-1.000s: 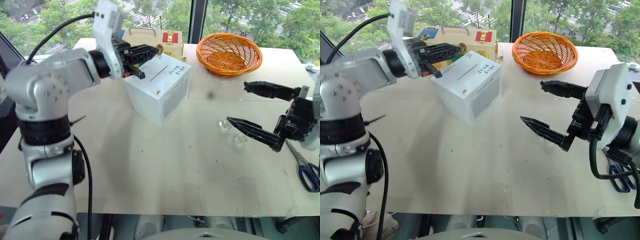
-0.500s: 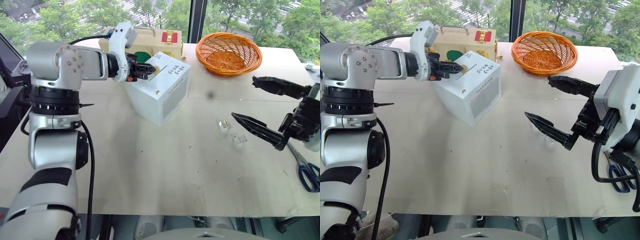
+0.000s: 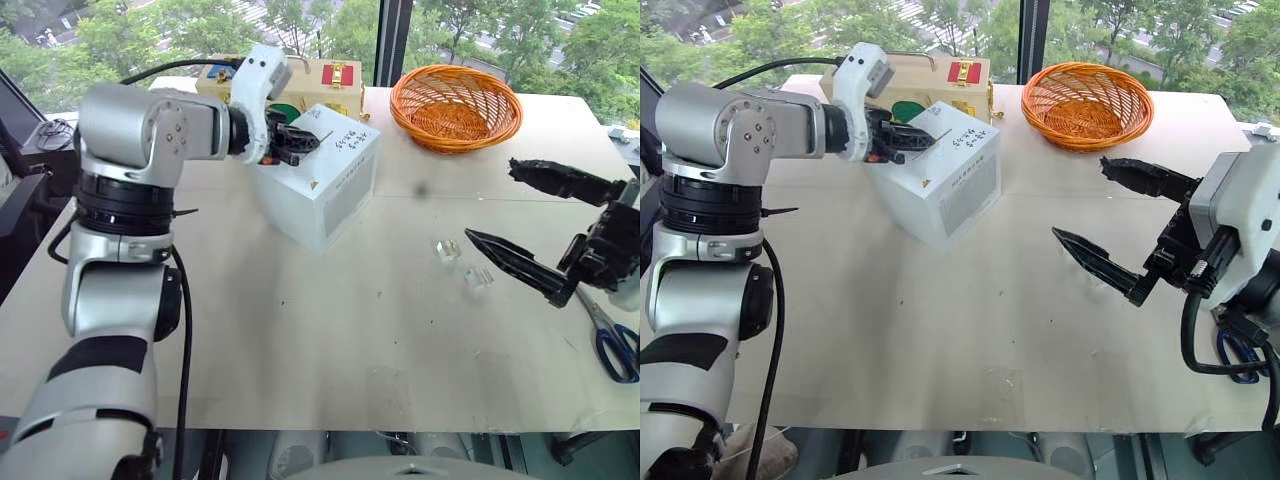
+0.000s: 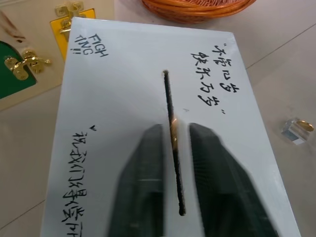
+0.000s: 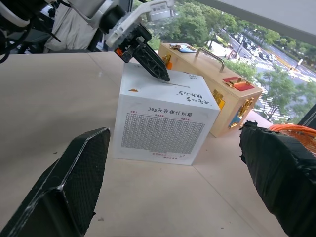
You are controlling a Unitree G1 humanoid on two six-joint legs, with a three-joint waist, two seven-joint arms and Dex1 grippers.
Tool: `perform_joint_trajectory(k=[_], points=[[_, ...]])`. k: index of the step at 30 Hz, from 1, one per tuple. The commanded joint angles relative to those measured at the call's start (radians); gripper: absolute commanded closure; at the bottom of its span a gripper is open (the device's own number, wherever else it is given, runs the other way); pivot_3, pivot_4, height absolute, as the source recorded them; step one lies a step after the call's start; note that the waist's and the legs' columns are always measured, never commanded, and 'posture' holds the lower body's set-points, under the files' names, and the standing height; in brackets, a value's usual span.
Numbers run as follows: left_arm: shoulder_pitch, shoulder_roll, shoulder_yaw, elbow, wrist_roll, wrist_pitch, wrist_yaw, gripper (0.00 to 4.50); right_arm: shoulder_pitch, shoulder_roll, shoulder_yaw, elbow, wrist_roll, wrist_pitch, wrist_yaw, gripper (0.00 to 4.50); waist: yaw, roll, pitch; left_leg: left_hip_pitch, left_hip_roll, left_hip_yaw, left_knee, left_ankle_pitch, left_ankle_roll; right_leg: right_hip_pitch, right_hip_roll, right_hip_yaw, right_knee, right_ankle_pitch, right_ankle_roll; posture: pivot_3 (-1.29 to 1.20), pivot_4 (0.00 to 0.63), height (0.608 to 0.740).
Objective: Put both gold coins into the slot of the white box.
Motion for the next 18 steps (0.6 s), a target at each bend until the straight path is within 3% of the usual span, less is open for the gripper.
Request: perform_joint_trajectory(k=[1,5,7,10,14,18], points=[[0.032,0.039,0.165,-0.068,-0.086,-0.082,-0.116,1.86,0.016,-0.006,0.084,0.025,-0.057,0.047,-0.083,0.0,-0.003,0.0,0.0,0.0,0.0,0.0,0.0,0.0,0.0,0.0,0.0,0.0,0.0,0.0,0.0,0.0,0.15,0.74],[0.209,0.088,0.3,-0.257,-0.238,-0.159,-0.308,1.86,-0.014,0.044,0.255,0.079,-0.155,0.1,-0.186,0.0,-0.018,0.0,0.0,0.001,0.001,0.001,-0.001,0.0,0.0,0.0,0.0,0.001,0.001,0.0,0.0,0.0,0.15,0.74],[0.304,0.115,0.32,-0.385,-0.336,-0.127,-0.386,1.86,-0.05,0.072,0.37,0.135,-0.261,0.144,-0.244,0.0,-0.018,0.0,0.0,0.001,0.001,0.001,0.0,0.0,0.0,-0.001,0.0,0.001,0.001,0.0,-0.001,0.0,0.15,0.74],[0.459,0.132,0.321,-0.557,-0.376,-0.192,-0.445,1.86,-0.089,0.139,0.464,0.211,-0.34,0.172,-0.285,0.0,-0.017,0.0,-0.001,0.0,0.0,0.0,0.002,0.0,0.0,0.0,-0.002,0.0,0.002,0.0,-0.001,0.0,0.15,0.74],[0.696,0.156,0.264,-0.718,-0.287,-0.379,-0.507,1.86,-0.155,0.222,0.545,0.293,-0.417,0.209,-0.295,0.0,-0.018,0.001,0.0,0.001,0.0,0.002,0.002,0.0,0.0,0.0,-0.002,0.001,0.002,0.0,-0.001,0.0,0.15,0.74],[0.79,0.118,0.232,-0.729,-0.221,-0.489,-0.459,1.86,-0.214,0.29,0.626,0.36,-0.514,0.25,-0.307,0.0,-0.01,0.0,-0.001,0.002,0.0,0.001,0.002,0.0,0.0,0.001,-0.001,0.001,0.002,0.0,-0.001,0.0,0.15,0.74]])
